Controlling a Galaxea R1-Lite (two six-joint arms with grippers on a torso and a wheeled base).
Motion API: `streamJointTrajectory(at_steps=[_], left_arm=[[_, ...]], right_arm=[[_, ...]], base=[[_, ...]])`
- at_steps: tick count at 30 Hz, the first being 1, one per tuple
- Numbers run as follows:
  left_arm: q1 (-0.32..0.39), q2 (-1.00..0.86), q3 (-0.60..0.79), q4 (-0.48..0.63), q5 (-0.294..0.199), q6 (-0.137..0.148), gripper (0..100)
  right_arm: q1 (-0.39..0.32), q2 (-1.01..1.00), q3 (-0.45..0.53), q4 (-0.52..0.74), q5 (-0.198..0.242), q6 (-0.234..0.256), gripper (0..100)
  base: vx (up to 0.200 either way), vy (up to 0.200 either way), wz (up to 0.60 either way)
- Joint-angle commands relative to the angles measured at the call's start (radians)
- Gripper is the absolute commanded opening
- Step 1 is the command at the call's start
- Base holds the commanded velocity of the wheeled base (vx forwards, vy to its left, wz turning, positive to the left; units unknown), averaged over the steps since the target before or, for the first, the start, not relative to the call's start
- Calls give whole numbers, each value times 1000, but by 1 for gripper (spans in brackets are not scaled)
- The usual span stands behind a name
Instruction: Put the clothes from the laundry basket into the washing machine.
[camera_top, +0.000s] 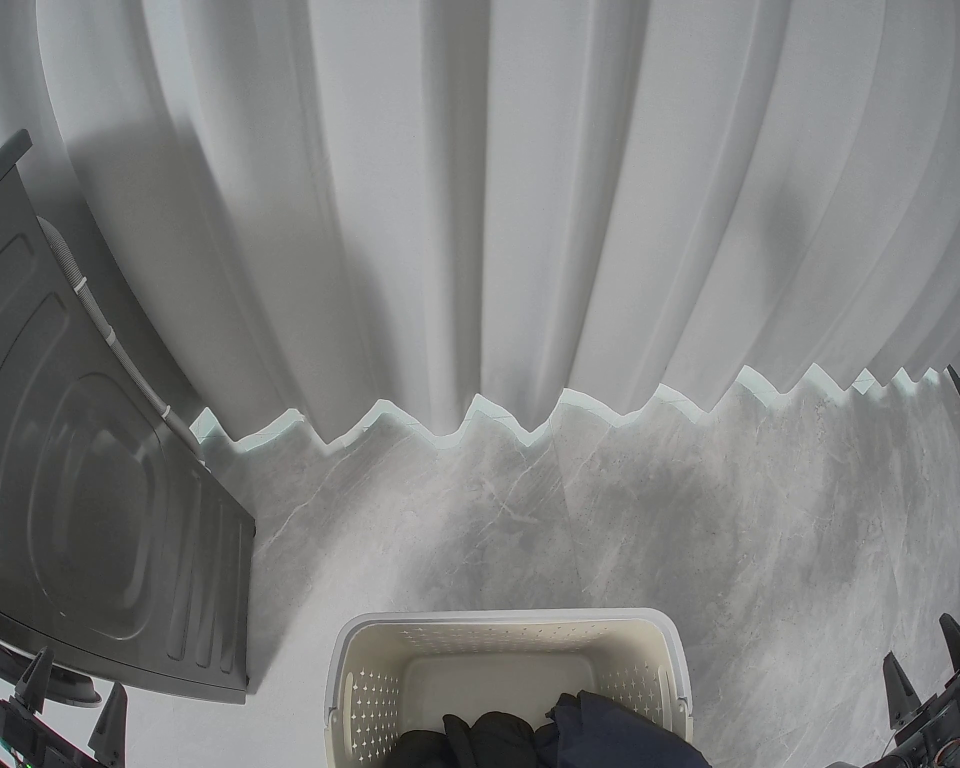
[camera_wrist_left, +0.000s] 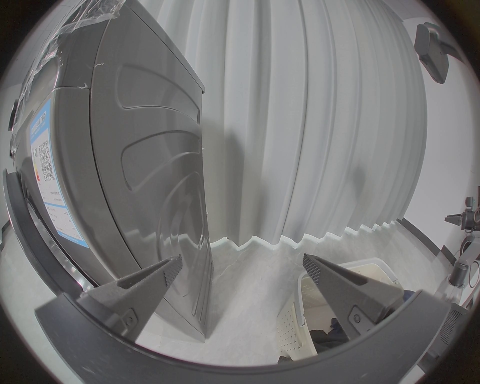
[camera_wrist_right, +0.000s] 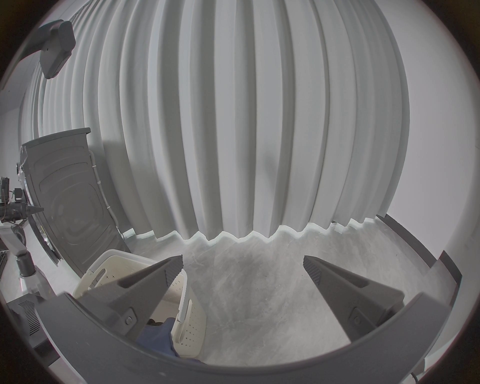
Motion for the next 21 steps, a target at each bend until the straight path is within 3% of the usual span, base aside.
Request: streamJointTrajectory(at_steps=[1,8,21], left_arm=[[0,-17,15,0,1,-1,100],[0,-18,15,0,1,-1,100],[0,-18,15,0,1,-1,100]], right_arm=[[1,-16,18,0,0,-1,100],[1,-16,18,0,0,-1,100],[1,-16,18,0,0,-1,100]], base=[[0,0,0],[0,0,0],[-200,0,0]])
